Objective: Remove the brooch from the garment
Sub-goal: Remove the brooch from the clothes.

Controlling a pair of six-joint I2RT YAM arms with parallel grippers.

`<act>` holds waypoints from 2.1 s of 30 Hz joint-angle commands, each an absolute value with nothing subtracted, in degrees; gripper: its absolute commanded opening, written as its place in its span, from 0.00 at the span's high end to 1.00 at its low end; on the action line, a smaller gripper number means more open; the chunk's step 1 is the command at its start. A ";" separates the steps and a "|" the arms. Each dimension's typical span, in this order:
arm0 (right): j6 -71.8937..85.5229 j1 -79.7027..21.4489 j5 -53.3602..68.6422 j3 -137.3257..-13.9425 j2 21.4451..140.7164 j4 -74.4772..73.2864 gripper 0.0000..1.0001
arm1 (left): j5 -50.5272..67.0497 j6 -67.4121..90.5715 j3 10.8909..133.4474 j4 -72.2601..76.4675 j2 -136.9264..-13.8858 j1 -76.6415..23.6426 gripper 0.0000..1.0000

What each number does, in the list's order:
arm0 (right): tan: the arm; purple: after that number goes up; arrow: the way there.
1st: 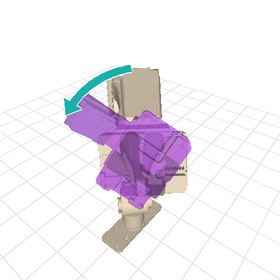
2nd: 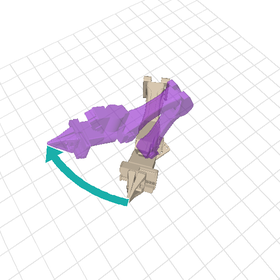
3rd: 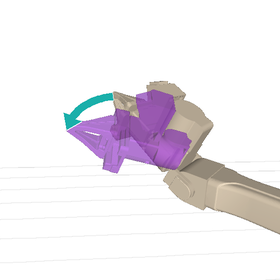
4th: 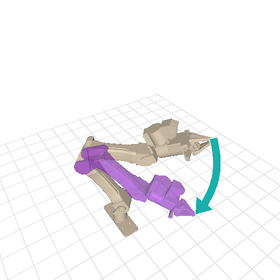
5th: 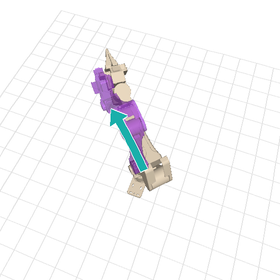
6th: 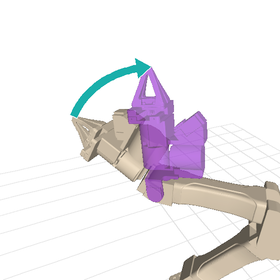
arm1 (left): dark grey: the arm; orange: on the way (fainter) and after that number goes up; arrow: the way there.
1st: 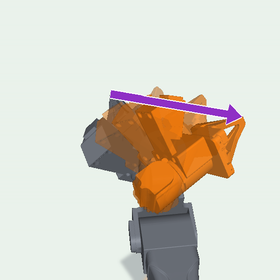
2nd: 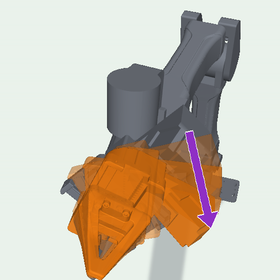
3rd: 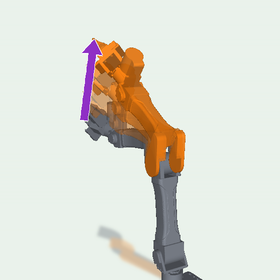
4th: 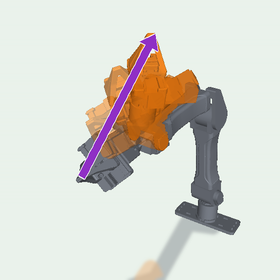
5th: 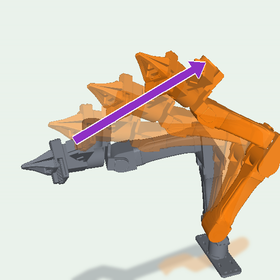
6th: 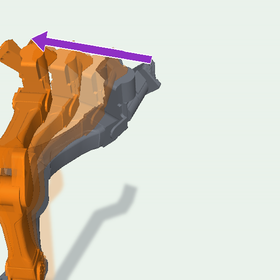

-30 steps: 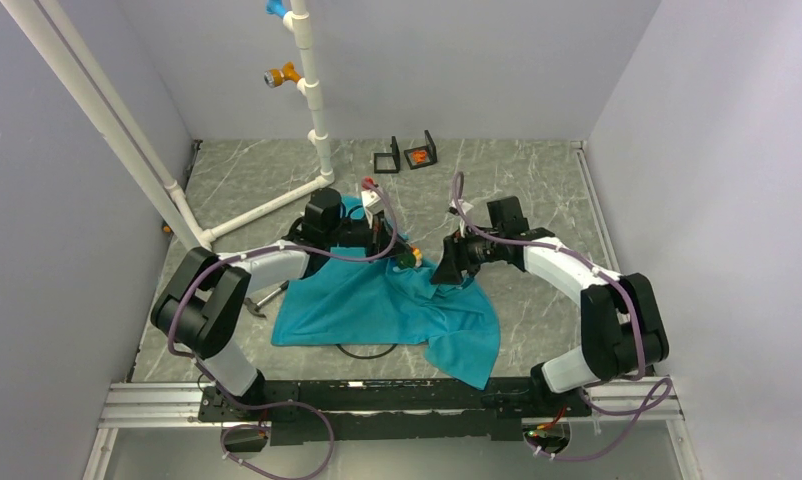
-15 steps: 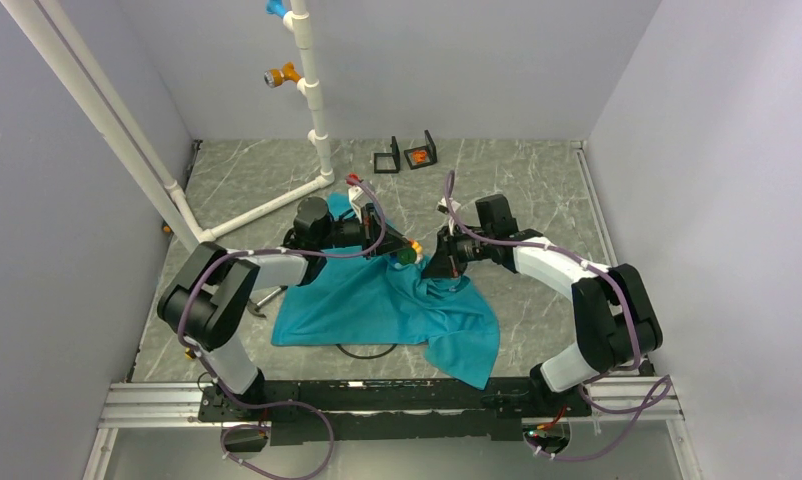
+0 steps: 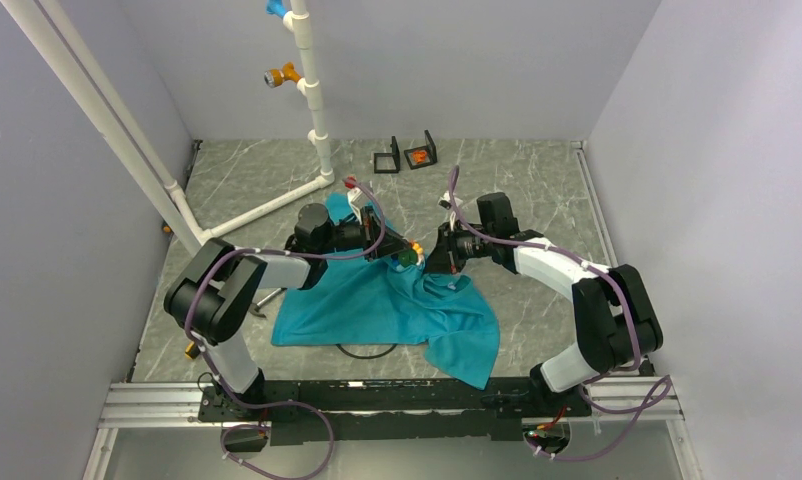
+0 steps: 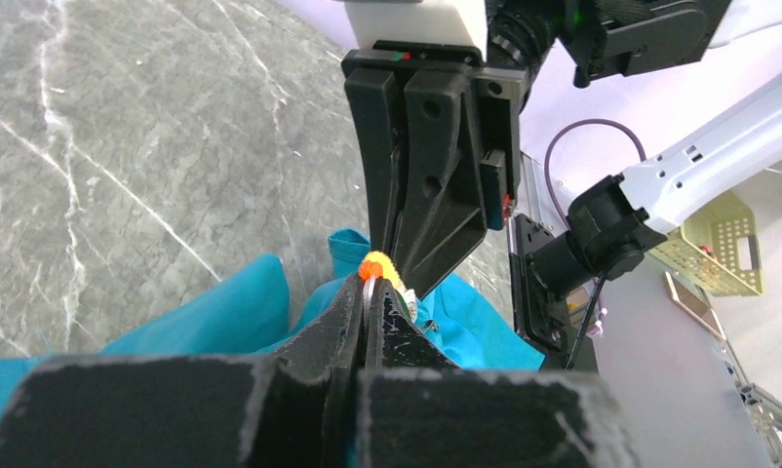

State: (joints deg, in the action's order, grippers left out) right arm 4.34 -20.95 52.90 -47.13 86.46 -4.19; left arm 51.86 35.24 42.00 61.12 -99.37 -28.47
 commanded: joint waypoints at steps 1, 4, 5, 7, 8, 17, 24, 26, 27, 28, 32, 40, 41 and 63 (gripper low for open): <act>7.73 -21.27 55.08 -46.83 85.73 1.72 1.00 | 47.12 35.06 40.53 63.09 -98.15 -29.65 1.00; 7.52 -21.19 54.87 -46.46 85.11 1.32 1.00 | 43.63 31.62 39.55 59.78 -96.11 -30.45 1.00; 7.40 -21.12 54.77 -46.47 84.94 0.93 1.00 | 42.78 30.75 39.29 58.82 -95.59 -30.72 1.00; 7.19 -20.74 55.17 -46.47 85.06 0.21 1.00 | 41.29 29.83 38.88 57.46 -94.92 -31.38 1.00; 7.21 -20.40 55.58 -46.53 85.15 -0.52 1.00 | 40.34 29.46 38.73 56.77 -94.73 -31.62 1.00; 3.43 -19.51 54.04 -44.84 82.17 -6.04 0.77 | 36.16 31.86 38.22 55.81 -94.84 -31.77 1.00; -1.88 -19.42 52.96 -43.29 80.35 -10.72 0.67 | 35.70 32.08 38.51 55.99 -94.42 -31.73 1.00; -2.10 -19.42 53.60 -43.05 80.00 -10.85 0.67 | 35.54 31.92 38.43 55.78 -94.23 -31.73 1.00; -1.90 -19.46 53.95 -42.96 79.73 -10.61 0.67 | 35.51 31.81 38.46 55.66 -94.26 -31.73 1.00; -1.54 -19.49 54.15 -43.02 79.64 -10.22 0.66 | 35.51 31.88 38.49 55.52 -94.30 -31.68 1.00; 0.79 -19.53 55.28 -43.86 79.75 -7.95 0.66 | 35.49 31.81 38.76 55.09 -94.48 -31.73 1.00; 5.28 -20.74 56.32 -46.27 83.43 -4.04 0.70 | 36.71 32.17 38.85 55.81 -94.61 -32.02 1.00; 5.86 -20.74 55.90 -46.80 84.07 -3.70 0.72 | 36.84 32.16 38.85 55.88 -94.58 -32.20 1.00; 15.29 -20.73 55.46 -50.63 89.42 5.54 1.00 | 38.10 34.21 38.63 57.10 -96.34 -35.50 1.00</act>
State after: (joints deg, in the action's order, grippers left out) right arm 13.76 -20.51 54.54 -47.29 89.76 -1.67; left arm 35.68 32.42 38.59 55.22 -96.16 -33.58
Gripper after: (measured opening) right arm 0.014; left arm 0.022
